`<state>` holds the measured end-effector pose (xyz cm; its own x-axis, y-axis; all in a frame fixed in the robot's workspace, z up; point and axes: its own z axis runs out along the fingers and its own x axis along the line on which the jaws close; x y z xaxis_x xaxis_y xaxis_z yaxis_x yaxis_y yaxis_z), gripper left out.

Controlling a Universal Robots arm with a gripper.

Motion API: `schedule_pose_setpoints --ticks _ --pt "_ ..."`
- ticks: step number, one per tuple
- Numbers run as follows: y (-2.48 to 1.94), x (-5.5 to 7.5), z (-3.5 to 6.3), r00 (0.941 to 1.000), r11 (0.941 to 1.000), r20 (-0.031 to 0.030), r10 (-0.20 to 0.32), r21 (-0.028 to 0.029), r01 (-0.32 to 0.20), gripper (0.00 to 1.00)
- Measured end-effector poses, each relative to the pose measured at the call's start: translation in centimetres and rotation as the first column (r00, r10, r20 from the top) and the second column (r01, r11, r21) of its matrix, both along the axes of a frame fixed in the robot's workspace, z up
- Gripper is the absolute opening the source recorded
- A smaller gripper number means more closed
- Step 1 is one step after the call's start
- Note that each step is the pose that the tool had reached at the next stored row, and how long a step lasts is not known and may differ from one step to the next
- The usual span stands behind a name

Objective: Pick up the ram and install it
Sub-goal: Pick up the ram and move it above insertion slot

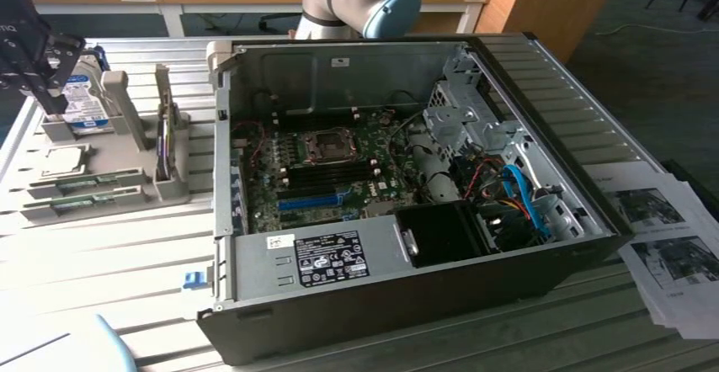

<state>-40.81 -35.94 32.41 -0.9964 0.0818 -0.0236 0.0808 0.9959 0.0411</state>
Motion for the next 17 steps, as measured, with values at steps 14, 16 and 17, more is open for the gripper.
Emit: schedule_pose_setpoints --ticks 14,16,17 --pt "0.00 0.00 -0.01 0.9980 0.9980 0.0001 0.063 0.0000 -0.063 0.09" --pt "0.00 0.00 0.00 0.9963 0.9963 0.0001 0.086 0.0000 -0.086 0.09" --pt "0.00 0.00 -0.01 0.9953 0.9953 0.0001 0.097 0.0000 -0.097 0.09"
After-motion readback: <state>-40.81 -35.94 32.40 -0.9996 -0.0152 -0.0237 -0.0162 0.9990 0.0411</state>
